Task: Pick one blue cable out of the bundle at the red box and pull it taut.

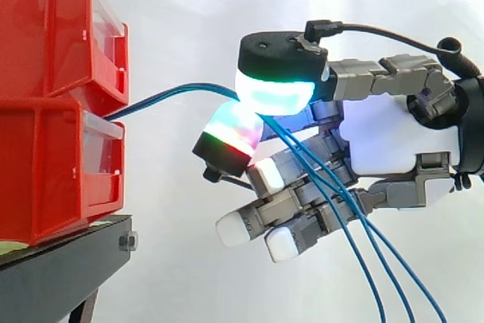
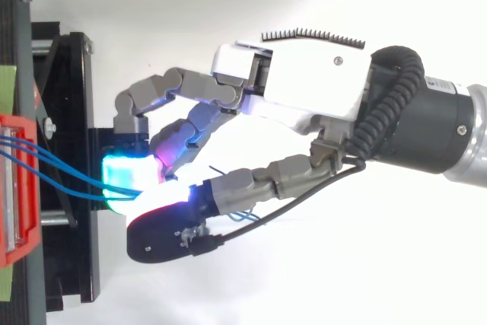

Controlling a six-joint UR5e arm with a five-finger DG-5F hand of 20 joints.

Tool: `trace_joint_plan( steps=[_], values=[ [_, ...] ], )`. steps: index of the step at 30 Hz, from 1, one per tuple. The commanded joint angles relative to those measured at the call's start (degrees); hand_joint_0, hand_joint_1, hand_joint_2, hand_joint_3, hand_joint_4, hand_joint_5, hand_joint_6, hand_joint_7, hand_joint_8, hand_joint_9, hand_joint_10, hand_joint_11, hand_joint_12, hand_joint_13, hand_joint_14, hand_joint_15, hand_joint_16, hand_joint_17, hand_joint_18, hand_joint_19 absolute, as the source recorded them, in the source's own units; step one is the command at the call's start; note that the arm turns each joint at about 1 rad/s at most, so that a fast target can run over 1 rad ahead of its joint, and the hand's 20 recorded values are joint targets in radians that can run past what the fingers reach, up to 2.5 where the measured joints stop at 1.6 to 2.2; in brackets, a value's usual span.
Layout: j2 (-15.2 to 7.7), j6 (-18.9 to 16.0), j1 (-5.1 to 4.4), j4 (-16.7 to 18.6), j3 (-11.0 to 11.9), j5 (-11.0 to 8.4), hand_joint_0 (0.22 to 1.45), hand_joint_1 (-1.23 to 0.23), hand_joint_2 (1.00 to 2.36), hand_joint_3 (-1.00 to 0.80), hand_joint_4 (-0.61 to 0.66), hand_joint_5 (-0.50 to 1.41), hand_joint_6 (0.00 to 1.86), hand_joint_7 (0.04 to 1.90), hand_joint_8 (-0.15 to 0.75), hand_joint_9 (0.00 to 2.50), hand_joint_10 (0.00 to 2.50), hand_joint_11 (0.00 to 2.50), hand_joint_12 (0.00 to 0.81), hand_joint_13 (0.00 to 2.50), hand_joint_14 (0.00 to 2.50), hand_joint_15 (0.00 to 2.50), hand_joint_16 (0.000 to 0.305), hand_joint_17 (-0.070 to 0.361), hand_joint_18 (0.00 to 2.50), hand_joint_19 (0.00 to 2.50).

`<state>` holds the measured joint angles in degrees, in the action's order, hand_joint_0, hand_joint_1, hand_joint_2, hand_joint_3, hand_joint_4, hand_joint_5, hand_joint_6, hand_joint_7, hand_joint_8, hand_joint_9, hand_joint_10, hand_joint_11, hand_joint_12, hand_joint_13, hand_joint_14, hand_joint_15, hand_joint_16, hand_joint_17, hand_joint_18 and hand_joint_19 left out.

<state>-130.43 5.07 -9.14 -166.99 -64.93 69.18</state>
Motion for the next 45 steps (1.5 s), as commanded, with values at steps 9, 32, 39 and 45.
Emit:
trace_joint_plan(
  steps=[9, 32, 39, 45],
  values=[
    [0.00, 0.03, 0.00, 0.35, -0.02, 0.08, 0.60, -0.85, 1.03, 0.01, 0.09, -0.16, 0.75, 1.32, 0.320, 0.86, 0.02, 0.79, 0.465, 0.72, 0.01, 0.33, 0.062, 0.139, 0.76, 0.45],
    [0.00, 0.20, 0.00, 0.70, 0.15, 0.08, 0.66, -0.92, 1.03, -0.16, 0.13, -0.20, 0.80, 1.25, 0.332, 0.81, 0.02, 0.93, 0.461, 0.67, 0.01, 0.31, 0.062, 0.139, 0.72, 0.42],
    [-0.09, 0.29, 0.00, 1.67, 0.15, -0.01, 0.67, -0.93, 1.03, -0.16, 0.16, -0.22, 0.83, 1.22, 0.342, 0.75, 0.02, 0.91, 0.463, 0.66, 0.01, 0.31, 0.062, 0.140, 0.73, 0.42],
    [-0.09, 0.38, 0.00, 1.67, 0.06, 0.08, 0.64, -0.96, 1.02, -0.30, 0.21, -0.23, 0.83, 1.19, 0.351, 0.73, 0.02, 0.91, 0.468, 0.66, 0.01, 0.31, 0.063, 0.141, 0.73, 0.42]
  ],
)
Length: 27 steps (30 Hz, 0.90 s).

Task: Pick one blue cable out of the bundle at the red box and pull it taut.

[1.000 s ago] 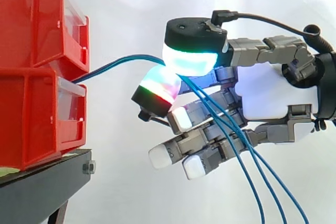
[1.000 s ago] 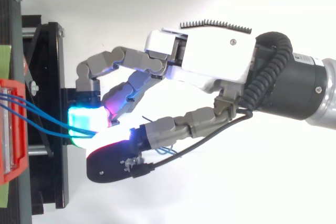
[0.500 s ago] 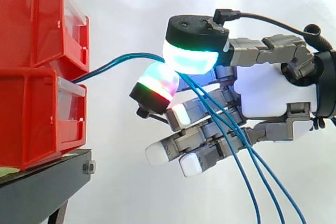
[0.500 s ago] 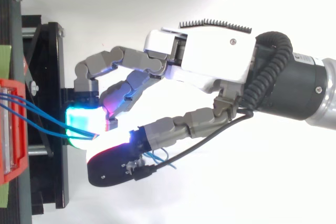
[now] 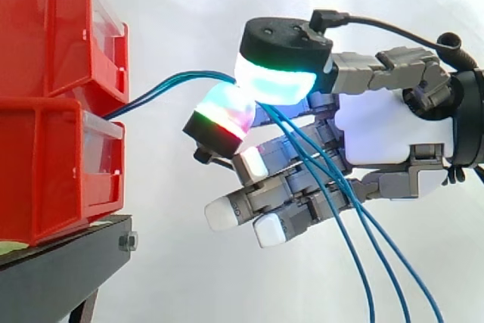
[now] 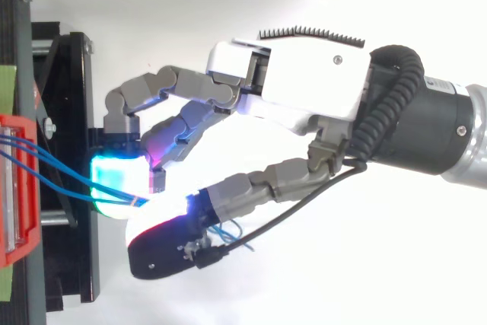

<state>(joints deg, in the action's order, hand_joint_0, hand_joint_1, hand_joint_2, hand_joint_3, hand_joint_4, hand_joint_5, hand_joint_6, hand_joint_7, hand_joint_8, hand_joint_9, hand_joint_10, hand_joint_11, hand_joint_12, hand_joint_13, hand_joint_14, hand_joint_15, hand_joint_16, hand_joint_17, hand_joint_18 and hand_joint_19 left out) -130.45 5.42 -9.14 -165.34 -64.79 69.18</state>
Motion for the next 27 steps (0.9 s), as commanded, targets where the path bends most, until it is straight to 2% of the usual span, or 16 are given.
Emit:
trace_joint_plan(
  steps=[1, 17, 27],
  values=[
    [0.02, 0.03, 0.00, 0.02, -0.07, -0.01, 0.64, -0.97, 1.01, -0.34, 0.21, -0.23, 0.83, 1.19, 0.351, 0.73, 0.02, 0.91, 0.471, 0.65, 0.01, 0.31, 0.063, 0.141, 0.73, 0.42],
    [0.02, -0.23, 0.00, -0.07, -0.07, 0.08, 0.55, -0.86, 1.00, -0.48, 0.23, -0.20, 0.82, 1.20, 0.387, 0.81, 0.02, 0.93, 0.484, 0.71, 0.01, 0.33, 0.065, 0.146, 0.78, 0.44],
    [-0.07, -0.41, 0.18, 0.02, 0.02, -0.10, 0.55, -0.82, 1.00, -0.45, 0.24, -0.18, 0.82, 1.21, 0.406, 0.88, 0.02, 0.92, 0.486, 0.75, 0.01, 0.34, 0.065, 0.146, 0.82, 0.45]
  ],
)
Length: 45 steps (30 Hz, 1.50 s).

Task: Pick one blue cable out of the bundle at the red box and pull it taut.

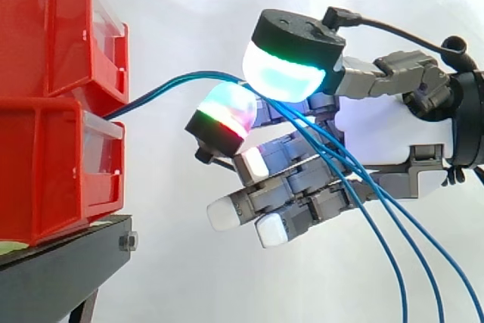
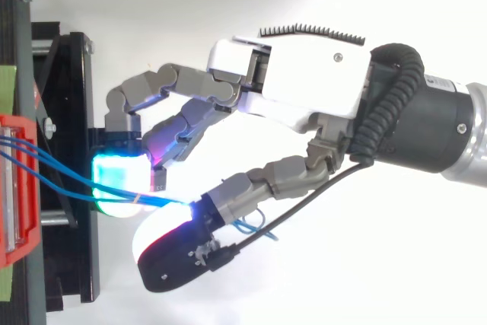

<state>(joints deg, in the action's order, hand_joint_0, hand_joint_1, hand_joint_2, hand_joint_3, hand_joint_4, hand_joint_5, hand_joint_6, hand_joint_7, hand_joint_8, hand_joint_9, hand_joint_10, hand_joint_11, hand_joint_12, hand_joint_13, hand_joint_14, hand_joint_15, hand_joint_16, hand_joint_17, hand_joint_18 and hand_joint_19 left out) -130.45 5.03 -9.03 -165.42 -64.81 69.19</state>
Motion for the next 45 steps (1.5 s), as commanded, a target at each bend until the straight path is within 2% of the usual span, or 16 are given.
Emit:
trace_joint_plan(
  steps=[1, 12, 17, 21, 28, 32, 35, 38, 40, 45],
  values=[
    [0.02, 0.25, 0.07, 0.09, -0.05, -0.02, 0.55, -0.81, 1.00, -0.45, 0.24, -0.17, 0.82, 1.22, 0.406, 0.89, 0.02, 0.94, 0.487, 0.76, 0.01, 0.34, 0.065, 0.146, 0.82, 0.46],
    [0.02, -0.02, -0.02, 0.01, -0.05, 0.06, 0.55, -0.76, 1.01, -0.44, 0.24, -0.16, 0.81, 1.23, 0.414, 0.93, 0.02, 0.93, 0.491, 0.80, 0.01, 0.34, 0.066, 0.148, 0.87, 0.46],
    [0.02, -0.02, -0.02, 0.01, 0.04, -0.20, 0.59, -0.77, 1.02, -0.22, 0.25, -0.15, 0.83, 1.39, 0.414, 0.96, 0.02, 0.93, 0.485, 0.83, 0.01, 0.34, 0.064, 0.143, 0.88, 0.47],
    [0.02, -0.02, -0.02, 0.09, -0.05, -0.11, 0.61, -0.82, 1.03, -0.17, 0.23, -0.16, 0.86, 1.36, 0.410, 0.95, 0.02, 0.95, 0.486, 0.82, 0.01, 0.35, 0.064, 0.143, 0.88, 0.46],
    [0.02, 0.25, -0.11, 0.09, 0.04, -0.02, 0.65, -0.90, 1.02, -0.25, 0.22, -0.18, 0.86, 1.31, 0.402, 0.91, 0.02, 0.94, 0.479, 0.80, 0.01, 0.35, 0.063, 0.142, 0.87, 0.46],
    [0.02, 0.25, -0.11, 0.09, -0.05, 0.06, 0.67, -0.94, 1.01, -0.35, 0.23, -0.18, 0.86, 1.31, 0.397, 0.89, 0.02, 0.95, 0.479, 0.79, 0.01, 0.35, 0.063, 0.141, 0.86, 0.46],
    [0.02, 0.25, -0.11, 0.09, 0.04, 0.06, 0.63, -0.95, 1.00, -0.45, 0.23, -0.19, 0.86, 1.30, 0.399, 0.89, 0.02, 0.95, 0.479, 0.78, 0.01, 0.35, 0.063, 0.142, 0.85, 0.45],
    [0.02, 0.25, -0.02, 0.09, 0.04, 0.06, 0.57, -0.93, 1.00, -0.50, 0.23, -0.19, 0.86, 1.28, 0.405, 0.88, 0.02, 0.96, 0.483, 0.79, 0.01, 0.35, 0.064, 0.145, 0.85, 0.46],
    [0.02, 0.25, -0.02, 0.09, -0.05, 0.06, 0.51, -0.86, 1.00, -0.50, 0.25, -0.18, 0.85, 1.25, 0.424, 0.92, 0.02, 0.94, 0.498, 0.81, 0.01, 0.36, 0.067, 0.152, 0.89, 0.47],
    [0.02, 0.16, -0.11, 0.01, 0.04, 0.06, 0.49, -0.75, 1.00, -0.50, 0.25, -0.16, 0.83, 1.24, 0.443, 0.98, 0.02, 0.94, 0.515, 0.85, 0.01, 0.36, 0.070, 0.158, 0.93, 0.46]
  ],
)
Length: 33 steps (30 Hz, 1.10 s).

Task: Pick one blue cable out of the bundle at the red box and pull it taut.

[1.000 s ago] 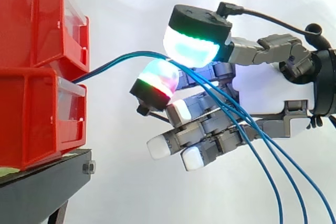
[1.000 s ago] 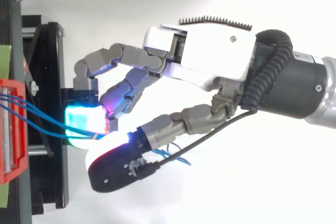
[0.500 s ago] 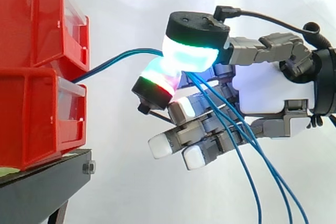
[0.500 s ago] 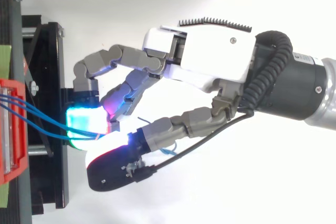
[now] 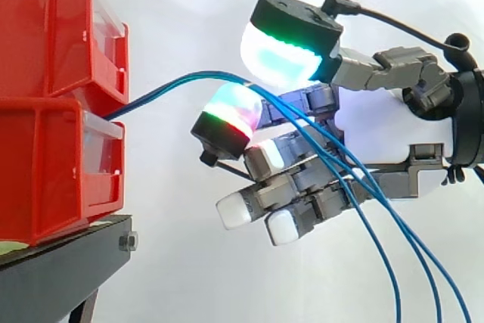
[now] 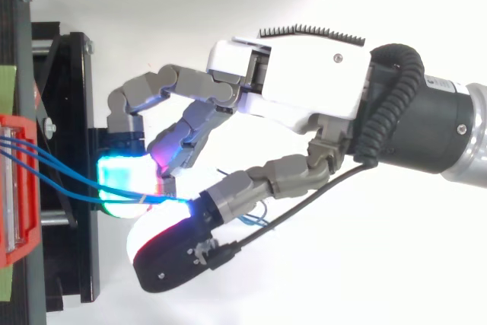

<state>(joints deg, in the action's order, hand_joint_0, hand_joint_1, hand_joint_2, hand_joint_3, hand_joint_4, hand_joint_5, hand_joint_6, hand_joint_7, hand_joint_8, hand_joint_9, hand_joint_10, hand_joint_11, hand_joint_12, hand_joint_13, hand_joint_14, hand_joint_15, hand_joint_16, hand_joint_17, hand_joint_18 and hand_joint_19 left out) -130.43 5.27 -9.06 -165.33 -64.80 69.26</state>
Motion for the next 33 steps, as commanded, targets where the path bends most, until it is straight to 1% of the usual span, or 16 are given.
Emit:
trace_joint_plan(
  steps=[1, 2, 4, 7, 12, 14, 17, 21, 23, 25, 27, 31, 33],
  values=[
    [0.00, -0.17, -0.08, -0.08, -0.06, 0.00, 0.50, -0.73, 1.00, -0.50, 0.25, -0.16, 0.83, 1.23, 0.441, 0.98, 0.02, 0.94, 0.511, 0.85, 0.01, 0.36, 0.070, 0.157, 0.93, 0.46],
    [0.00, -0.17, -0.08, -0.17, 0.03, 0.00, 0.51, -0.73, 1.00, -0.47, 0.25, -0.16, 0.83, 1.24, 0.440, 0.99, 0.02, 0.93, 0.508, 0.85, 0.01, 0.36, 0.069, 0.156, 0.93, 0.46],
    [0.00, -0.17, -0.08, -0.08, -0.06, -0.09, 0.56, -0.75, 1.01, -0.34, 0.25, -0.16, 0.82, 1.28, 0.429, 0.99, 0.02, 0.94, 0.494, 0.85, 0.01, 0.36, 0.066, 0.149, 0.91, 0.47],
    [0.00, -0.08, -0.08, 0.00, -0.06, 0.00, 0.58, -0.77, 1.02, -0.24, 0.24, -0.16, 0.82, 1.32, 0.429, 1.00, 0.02, 0.96, 0.491, 0.86, 0.01, 0.36, 0.066, 0.148, 0.93, 0.48],
    [0.00, -0.26, -0.08, -0.17, 0.03, -0.09, 0.59, -0.80, 1.03, -0.15, 0.24, -0.16, 0.83, 1.34, 0.433, 1.00, 0.02, 0.98, 0.491, 0.87, 0.01, 0.36, 0.066, 0.147, 0.94, 0.47],
    [-0.09, -0.26, -0.08, -0.17, 0.03, -0.18, 0.60, -0.84, 1.03, -0.13, 0.23, -0.16, 0.84, 1.34, 0.425, 1.00, 0.02, 1.00, 0.488, 0.87, 0.01, 0.36, 0.065, 0.146, 0.94, 0.48],
    [0.00, -0.08, -0.08, 0.00, 0.03, -0.18, 0.61, -0.90, 1.03, -0.15, 0.23, -0.17, 0.85, 1.31, 0.417, 0.97, 0.02, 1.00, 0.486, 0.86, 0.01, 0.36, 0.065, 0.145, 0.93, 0.47],
    [0.00, 0.00, -0.08, 0.00, 0.03, 0.00, 0.63, -0.93, 1.02, -0.21, 0.24, -0.18, 0.85, 1.30, 0.410, 0.95, 0.02, 1.00, 0.484, 0.84, 0.01, 0.37, 0.064, 0.144, 0.91, 0.48],
    [0.00, -0.17, -0.08, -0.17, 0.03, 0.00, 0.63, -0.97, 1.02, -0.30, 0.23, -0.19, 0.85, 1.28, 0.409, 0.94, 0.02, 1.01, 0.484, 0.83, 0.01, 0.37, 0.064, 0.144, 0.90, 0.48],
    [-0.09, -0.26, -0.08, -0.17, 0.03, -0.09, 0.61, -0.99, 1.00, -0.45, 0.24, -0.20, 0.85, 1.23, 0.405, 0.91, 0.02, 1.02, 0.486, 0.82, 0.01, 0.37, 0.065, 0.145, 0.90, 0.47],
    [0.00, -0.26, -0.08, -0.17, 0.03, 0.00, 0.60, -0.98, 1.00, -0.50, 0.24, -0.21, 0.85, 1.21, 0.405, 0.90, 0.02, 1.02, 0.487, 0.81, 0.01, 0.37, 0.065, 0.146, 0.90, 0.47],
    [0.00, -0.43, -0.08, -0.17, 0.03, 0.00, 0.53, -0.93, 1.00, -0.50, 0.25, -0.21, 0.84, 1.17, 0.416, 0.90, 0.02, 1.02, 0.497, 0.81, 0.01, 0.37, 0.067, 0.152, 0.91, 0.47],
    [0.00, -0.43, -0.08, -0.08, 0.03, 0.00, 0.53, -0.91, 1.00, -0.50, 0.26, -0.21, 0.84, 1.16, 0.419, 0.90, 0.02, 1.01, 0.500, 0.82, 0.01, 0.37, 0.068, 0.152, 0.91, 0.46]
  ],
)
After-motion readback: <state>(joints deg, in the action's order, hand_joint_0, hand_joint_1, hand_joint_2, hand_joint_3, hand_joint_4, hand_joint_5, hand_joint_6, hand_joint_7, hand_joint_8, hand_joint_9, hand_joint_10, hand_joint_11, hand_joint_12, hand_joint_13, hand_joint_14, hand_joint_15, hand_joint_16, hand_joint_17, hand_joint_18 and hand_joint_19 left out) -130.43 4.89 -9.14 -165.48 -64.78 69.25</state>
